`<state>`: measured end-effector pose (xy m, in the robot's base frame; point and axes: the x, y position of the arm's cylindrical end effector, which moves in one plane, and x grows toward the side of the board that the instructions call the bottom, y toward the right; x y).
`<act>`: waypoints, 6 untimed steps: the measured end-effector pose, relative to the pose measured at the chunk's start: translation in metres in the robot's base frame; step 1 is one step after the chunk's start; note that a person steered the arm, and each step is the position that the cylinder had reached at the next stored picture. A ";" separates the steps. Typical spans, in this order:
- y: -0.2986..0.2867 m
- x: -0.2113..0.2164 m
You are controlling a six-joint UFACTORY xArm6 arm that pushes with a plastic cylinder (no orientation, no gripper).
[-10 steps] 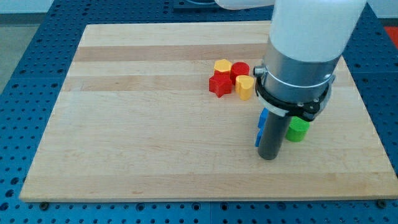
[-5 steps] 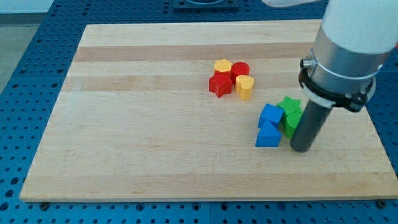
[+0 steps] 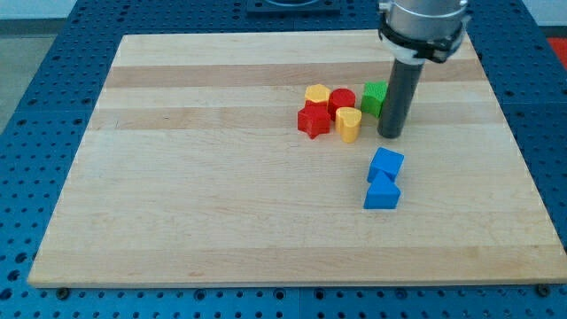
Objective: Slide the red circle and blue triangle towards center
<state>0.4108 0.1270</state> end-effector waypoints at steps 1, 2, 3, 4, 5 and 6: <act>0.000 -0.026; 0.000 -0.033; 0.002 -0.034; 0.001 -0.057; -0.009 -0.085; -0.040 -0.097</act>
